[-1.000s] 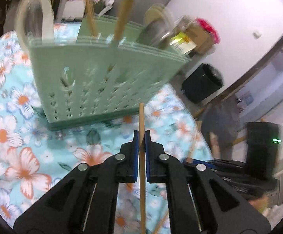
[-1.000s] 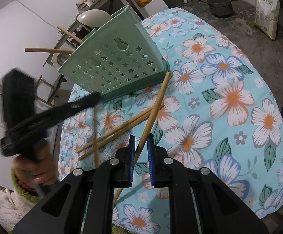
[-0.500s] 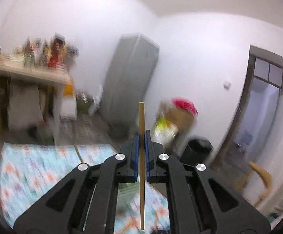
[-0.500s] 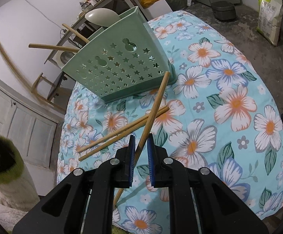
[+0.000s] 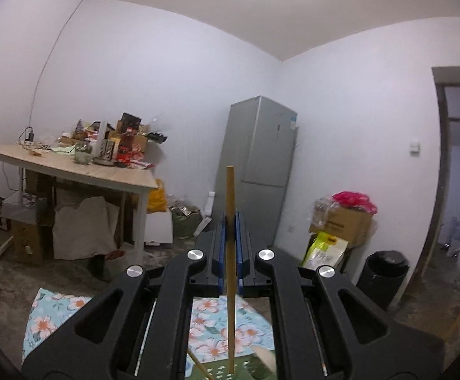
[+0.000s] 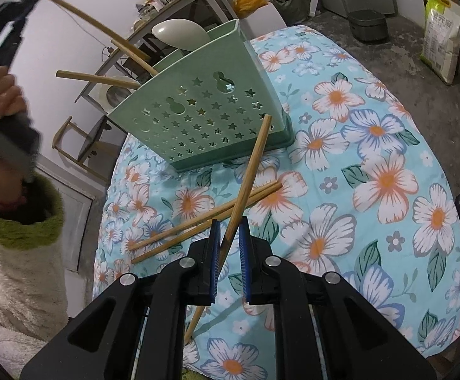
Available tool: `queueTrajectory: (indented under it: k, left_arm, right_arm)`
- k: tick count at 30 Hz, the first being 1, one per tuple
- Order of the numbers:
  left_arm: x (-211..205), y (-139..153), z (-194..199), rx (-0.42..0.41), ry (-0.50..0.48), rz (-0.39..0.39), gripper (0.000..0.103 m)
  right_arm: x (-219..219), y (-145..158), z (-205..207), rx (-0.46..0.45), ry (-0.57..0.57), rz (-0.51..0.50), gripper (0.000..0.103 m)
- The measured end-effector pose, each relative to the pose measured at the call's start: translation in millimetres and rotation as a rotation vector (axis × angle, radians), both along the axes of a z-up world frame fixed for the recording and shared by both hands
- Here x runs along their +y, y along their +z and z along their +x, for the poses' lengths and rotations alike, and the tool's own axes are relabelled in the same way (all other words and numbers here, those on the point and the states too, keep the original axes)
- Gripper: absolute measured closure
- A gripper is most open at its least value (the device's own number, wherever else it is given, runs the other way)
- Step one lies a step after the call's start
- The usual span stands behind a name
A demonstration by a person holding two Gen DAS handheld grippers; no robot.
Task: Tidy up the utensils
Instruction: 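Insert the chopstick into the green holder and open the left tool, then lift the chopstick in the right tool above the green holder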
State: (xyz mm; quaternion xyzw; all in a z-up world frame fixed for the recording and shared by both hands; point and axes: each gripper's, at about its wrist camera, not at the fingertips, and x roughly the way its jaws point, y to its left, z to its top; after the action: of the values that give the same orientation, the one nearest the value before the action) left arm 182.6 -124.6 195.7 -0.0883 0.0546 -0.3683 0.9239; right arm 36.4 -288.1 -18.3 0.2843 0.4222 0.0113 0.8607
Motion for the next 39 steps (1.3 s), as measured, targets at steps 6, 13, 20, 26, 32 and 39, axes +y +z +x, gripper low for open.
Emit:
queueTrajectory:
  k: [6, 13, 20, 26, 32, 39]
  left_arm:
    - [-23, -36, 6, -0.015, 0.058, 0.042, 0.099]
    - [-22, -62, 5, -0.024, 0.102, 0.052, 0.098]
    - [-2, -55, -4, -0.04, 0.113, 0.012, 0.088]
    - [20, -43, -16, -0.025, 0.1, -0.028, 0.078]
    - [50, -35, -35, 0.01, 0.081, -0.029, 0.064]
    - [88, -62, -51, 0.12, 0.055, 0.033, 0.057]
  right_arm:
    - [3, -1, 2, 0.003, 0.005, 0.002, 0.091]
    - [4, -1, 2, 0.002, 0.004, 0.0, 0.091]
    - [7, 4, 2, -0.012, 0.01, -0.017, 0.091]
    - [3, 26, 0, -0.067, -0.003, -0.065, 0.093]
    - [-8, 78, 6, -0.193, -0.013, -0.16, 0.097]
    - [-4, 160, 30, -0.415, 0.031, -0.297, 0.097]
